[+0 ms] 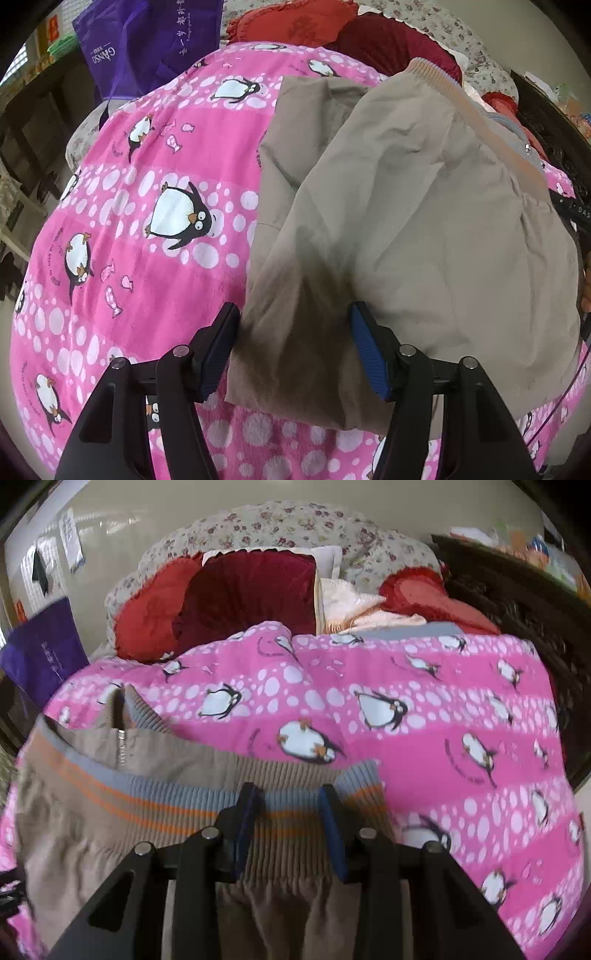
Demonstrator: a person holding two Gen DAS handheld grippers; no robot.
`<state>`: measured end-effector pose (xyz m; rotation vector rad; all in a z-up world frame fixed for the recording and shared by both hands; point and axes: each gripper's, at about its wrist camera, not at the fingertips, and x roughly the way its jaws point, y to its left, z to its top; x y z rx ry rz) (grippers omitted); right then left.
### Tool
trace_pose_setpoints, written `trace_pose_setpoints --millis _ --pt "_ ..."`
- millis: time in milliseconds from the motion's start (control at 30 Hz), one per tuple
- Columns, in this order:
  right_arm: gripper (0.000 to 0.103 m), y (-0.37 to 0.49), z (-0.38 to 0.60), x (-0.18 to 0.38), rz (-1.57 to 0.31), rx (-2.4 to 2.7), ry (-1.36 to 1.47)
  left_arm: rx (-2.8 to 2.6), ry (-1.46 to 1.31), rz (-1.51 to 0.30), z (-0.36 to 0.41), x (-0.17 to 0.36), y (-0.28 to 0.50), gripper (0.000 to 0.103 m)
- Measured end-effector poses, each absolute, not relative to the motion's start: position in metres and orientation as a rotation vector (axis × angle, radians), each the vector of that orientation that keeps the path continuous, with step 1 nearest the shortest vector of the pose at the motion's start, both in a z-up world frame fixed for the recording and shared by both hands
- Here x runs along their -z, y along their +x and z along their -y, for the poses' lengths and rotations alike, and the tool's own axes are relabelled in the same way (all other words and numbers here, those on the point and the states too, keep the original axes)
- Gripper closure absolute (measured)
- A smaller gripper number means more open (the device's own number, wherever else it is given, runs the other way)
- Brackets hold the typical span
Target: Fold large clothes
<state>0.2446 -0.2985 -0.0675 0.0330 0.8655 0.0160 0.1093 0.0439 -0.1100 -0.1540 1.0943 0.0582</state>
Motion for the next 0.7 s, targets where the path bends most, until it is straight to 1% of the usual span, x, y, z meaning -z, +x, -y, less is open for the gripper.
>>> trace_pose_setpoints --millis 67,167,233,267,300,333,467,700 --pt "0.067 0.247 0.295 0.064 -0.867 -0.022 -0.007 -0.062 -0.149 -1.093 -0.043 0.111 0.11 0.053" --pt "0.067 0.229 0.295 0.046 -0.861 -0.032 0.017 -0.067 -0.148 -1.088 -0.042 0.111 0.11 0.053" --pt "0.06 0.206 0.293 0.029 -0.822 -0.054 0.026 -0.068 -0.152 -1.085 -0.042 0.111 0.109 0.053" --pt "0.052 0.193 0.289 0.021 -0.802 -0.076 0.027 -0.068 -0.154 -1.083 -0.042 0.11 0.108 0.053" --pt "0.046 0.183 0.285 0.014 -0.786 -0.101 0.028 -0.068 -0.157 -1.082 -0.042 0.109 0.107 0.053" --pt "0.045 0.169 0.278 0.008 -0.773 -0.14 0.024 -0.068 -0.159 -1.081 -0.043 0.108 0.106 0.053" --pt "0.045 0.137 0.255 0.003 -0.786 -0.253 0.025 -0.068 -0.161 -1.072 -0.044 0.102 0.1 0.053" --pt "0.045 0.119 0.227 0.042 -0.87 -0.302 0.009 -0.058 -0.179 -1.068 -0.045 0.097 0.092 0.053"
